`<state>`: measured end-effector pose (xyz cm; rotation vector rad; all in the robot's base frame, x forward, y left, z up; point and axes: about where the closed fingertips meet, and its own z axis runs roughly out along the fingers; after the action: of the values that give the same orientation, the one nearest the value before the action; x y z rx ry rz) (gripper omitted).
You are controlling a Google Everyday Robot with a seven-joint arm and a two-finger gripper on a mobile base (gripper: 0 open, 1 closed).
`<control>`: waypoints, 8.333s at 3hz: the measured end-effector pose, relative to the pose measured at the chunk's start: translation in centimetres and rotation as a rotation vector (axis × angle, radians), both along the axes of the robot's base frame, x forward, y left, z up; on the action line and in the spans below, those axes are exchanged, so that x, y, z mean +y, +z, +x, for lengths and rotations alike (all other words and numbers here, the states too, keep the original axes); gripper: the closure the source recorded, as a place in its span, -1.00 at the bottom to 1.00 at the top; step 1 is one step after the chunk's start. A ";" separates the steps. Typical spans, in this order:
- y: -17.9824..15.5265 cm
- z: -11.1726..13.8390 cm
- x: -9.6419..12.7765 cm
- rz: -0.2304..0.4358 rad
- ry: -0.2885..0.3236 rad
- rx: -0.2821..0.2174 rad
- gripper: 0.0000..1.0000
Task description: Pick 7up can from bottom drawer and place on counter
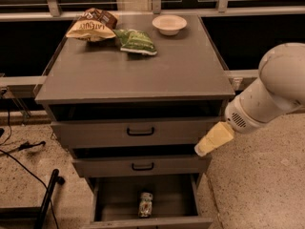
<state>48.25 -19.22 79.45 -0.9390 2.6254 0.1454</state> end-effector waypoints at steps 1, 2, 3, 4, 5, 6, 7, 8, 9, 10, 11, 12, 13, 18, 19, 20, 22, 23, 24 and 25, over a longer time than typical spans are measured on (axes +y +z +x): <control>-0.3 -0.1 0.0 0.002 -0.007 0.006 -1.00; -2.4 -0.8 0.2 0.018 -0.063 0.052 -1.00; -8.4 -2.7 2.1 0.103 -0.175 0.143 -1.00; -12.7 -3.7 4.1 0.170 -0.251 0.173 -1.00; -18.7 -4.4 6.7 0.247 -0.346 0.185 -1.00; -22.0 -3.8 7.8 0.285 -0.427 0.159 -1.00; -25.7 -2.9 8.6 0.288 -0.473 0.130 -1.00; -25.5 -1.6 9.8 0.320 -0.495 0.105 -1.00; -25.6 -1.6 9.8 0.320 -0.498 0.105 -1.00; -27.2 -0.7 9.5 0.321 -0.534 0.100 -1.00; -30.1 1.0 9.5 0.355 -0.581 0.099 -1.00; -33.5 2.1 9.9 0.402 -0.626 0.109 -1.00; -38.2 2.6 10.8 0.449 -0.664 0.146 -1.00; -49.9 2.6 16.4 0.494 -0.614 0.281 -1.00; -51.7 2.8 16.9 0.501 -0.615 0.305 -1.00; -53.4 3.0 17.8 0.510 -0.601 0.329 -1.00; -56.4 3.3 20.5 0.515 -0.556 0.379 -1.00; -57.6 3.7 21.8 0.510 -0.539 0.393 -1.00; -59.1 4.3 23.3 0.505 -0.526 0.401 -1.00; -59.9 4.6 24.0 0.504 -0.523 0.404 -1.00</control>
Offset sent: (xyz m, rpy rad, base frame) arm -0.0156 0.0024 -0.0505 0.0390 0.1093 -0.1374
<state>52.90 4.74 19.53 -0.0446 2.8646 0.8854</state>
